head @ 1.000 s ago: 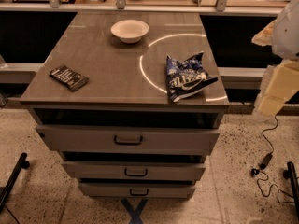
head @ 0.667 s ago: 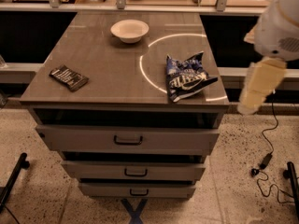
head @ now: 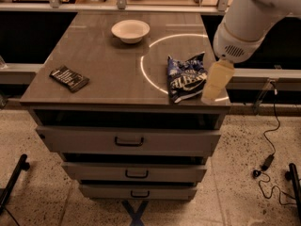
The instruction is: Move blue chip bag near rxbar chocolate
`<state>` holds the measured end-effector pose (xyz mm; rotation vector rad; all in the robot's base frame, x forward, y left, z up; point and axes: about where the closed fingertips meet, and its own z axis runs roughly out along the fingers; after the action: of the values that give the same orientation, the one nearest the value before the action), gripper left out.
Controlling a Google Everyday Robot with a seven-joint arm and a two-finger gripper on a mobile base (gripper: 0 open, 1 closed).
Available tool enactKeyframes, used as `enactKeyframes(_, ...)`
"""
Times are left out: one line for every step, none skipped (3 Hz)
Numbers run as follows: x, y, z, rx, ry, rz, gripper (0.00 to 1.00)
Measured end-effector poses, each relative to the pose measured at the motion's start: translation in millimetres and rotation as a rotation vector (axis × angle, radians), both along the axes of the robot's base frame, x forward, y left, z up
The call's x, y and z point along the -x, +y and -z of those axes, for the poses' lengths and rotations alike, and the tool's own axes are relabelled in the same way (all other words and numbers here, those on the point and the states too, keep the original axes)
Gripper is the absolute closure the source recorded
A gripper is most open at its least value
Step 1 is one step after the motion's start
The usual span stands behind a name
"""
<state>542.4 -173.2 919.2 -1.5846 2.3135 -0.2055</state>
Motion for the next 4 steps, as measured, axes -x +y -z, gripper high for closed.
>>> enactKeyframes(-13.9, 14.7, 27.7, -0.049, 0.003, 0.036, 0.0)
enactKeyframes(-19.2, 28.2, 49.9, -0.042, -0.016, 0.052, 0.0)
enactKeyframes(-18.7, 28.6, 52.5, -0.04, -0.017, 0.054, 0.16)
enactKeyframes(-17.9, 28.8, 52.2, -0.038, -0.018, 0.054, 0.47)
